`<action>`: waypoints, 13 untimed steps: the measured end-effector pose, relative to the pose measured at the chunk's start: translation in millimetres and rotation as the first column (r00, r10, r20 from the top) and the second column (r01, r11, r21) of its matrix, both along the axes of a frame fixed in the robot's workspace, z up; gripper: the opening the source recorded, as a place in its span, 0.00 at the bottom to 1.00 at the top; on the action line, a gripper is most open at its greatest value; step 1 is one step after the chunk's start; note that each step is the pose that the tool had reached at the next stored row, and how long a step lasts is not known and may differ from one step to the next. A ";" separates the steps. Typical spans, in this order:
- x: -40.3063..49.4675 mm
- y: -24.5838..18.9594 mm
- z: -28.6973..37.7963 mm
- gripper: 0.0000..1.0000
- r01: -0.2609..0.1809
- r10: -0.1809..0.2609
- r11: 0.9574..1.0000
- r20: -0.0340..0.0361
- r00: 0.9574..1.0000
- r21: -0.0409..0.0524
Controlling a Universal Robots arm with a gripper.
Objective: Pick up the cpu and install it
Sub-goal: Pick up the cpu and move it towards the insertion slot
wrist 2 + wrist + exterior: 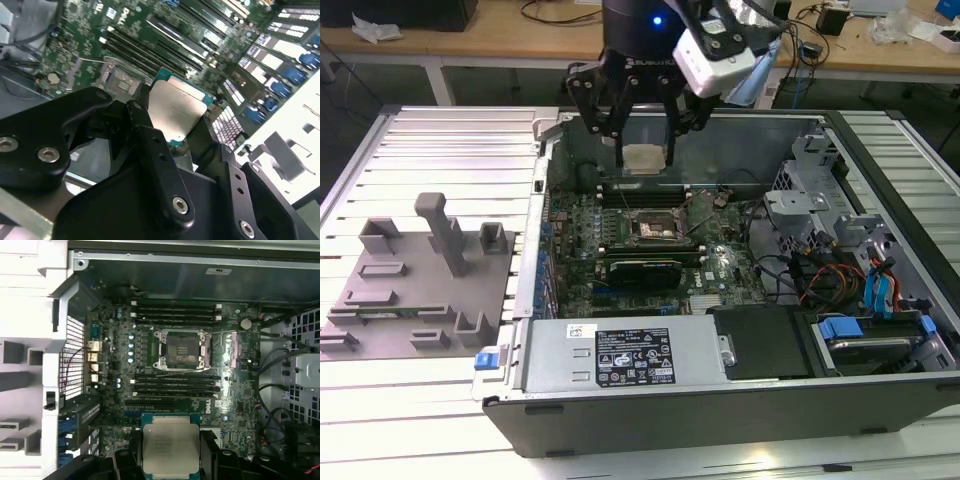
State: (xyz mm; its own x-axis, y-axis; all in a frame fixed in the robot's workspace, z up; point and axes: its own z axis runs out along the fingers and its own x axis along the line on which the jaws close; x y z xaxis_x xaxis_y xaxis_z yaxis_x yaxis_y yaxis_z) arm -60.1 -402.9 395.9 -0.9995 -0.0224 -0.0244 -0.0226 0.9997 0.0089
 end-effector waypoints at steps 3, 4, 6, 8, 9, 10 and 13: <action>11.7 0.0 0.0 0.55 0.000 0.000 1.000 0.000 1.000 0.000; 15.2 0.0 0.0 0.55 0.000 0.000 1.000 0.000 1.000 0.000; 17.6 0.0 0.0 0.55 0.000 0.000 1.000 0.000 1.000 0.000; 18.4 0.0 0.0 0.55 0.000 0.000 1.000 0.000 1.000 0.000; 18.4 0.0 0.0 0.55 0.000 0.000 1.000 0.000 1.000 0.000; 18.4 0.0 0.0 0.55 0.000 0.000 1.000 0.000 1.000 0.000; 18.5 0.0 -5.9 0.55 0.000 0.000 1.000 0.000 1.000 0.000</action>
State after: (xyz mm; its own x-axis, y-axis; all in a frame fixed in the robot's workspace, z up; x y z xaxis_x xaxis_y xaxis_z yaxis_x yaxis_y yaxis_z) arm -41.6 -402.9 390.1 -0.9995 -0.0223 -0.0244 -0.0225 0.9997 0.0088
